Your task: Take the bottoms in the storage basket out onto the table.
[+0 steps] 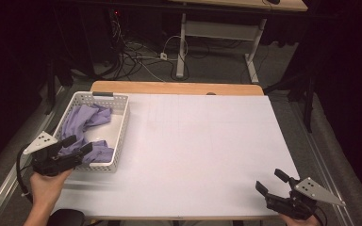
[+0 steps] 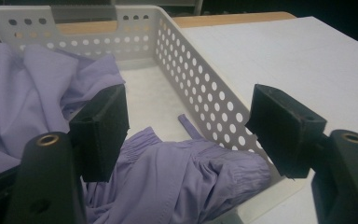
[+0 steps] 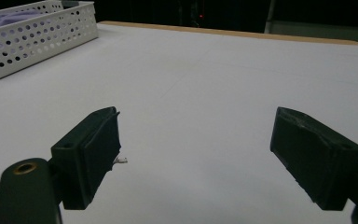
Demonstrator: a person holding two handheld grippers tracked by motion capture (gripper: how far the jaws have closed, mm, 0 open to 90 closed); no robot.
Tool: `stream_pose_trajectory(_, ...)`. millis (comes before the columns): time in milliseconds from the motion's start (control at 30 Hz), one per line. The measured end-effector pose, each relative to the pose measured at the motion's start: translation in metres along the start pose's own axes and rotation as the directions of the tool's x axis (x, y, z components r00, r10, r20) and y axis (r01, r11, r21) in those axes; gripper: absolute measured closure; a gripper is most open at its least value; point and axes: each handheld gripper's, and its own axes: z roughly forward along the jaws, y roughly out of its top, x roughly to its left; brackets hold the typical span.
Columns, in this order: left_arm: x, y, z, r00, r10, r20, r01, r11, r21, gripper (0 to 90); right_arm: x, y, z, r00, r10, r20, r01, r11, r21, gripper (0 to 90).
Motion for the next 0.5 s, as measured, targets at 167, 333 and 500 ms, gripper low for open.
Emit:
stream_pose_trajectory(167, 0.001, 0.01, 0.001, 0.9997, 0.01, -0.024, -0.009, 0.999, 0.044, 28.7, 0.0, 0.0, 0.0, 1.0, 0.002, 0.001, -0.002, 1.0, 0.0, 16.6)
stream_pose_trajectory(333, 0.004, 0.018, 0.004, 0.9992, 0.018, -0.035, -0.016, 0.9971, 0.075, 28.8, 0.0, 0.0, 0.0, 1.0, 0.003, 0.003, -0.003, 1.0, 0.001, 16.5)
stream_pose_trajectory(500, 0.008, 0.026, 0.008, 0.9989, 0.019, -0.042, -0.015, 0.9949, 0.1, 28.5, 0.0, 0.0, 0.0, 1.0, -0.002, 0.006, 0.002, 1.0, 0.0, 16.5)
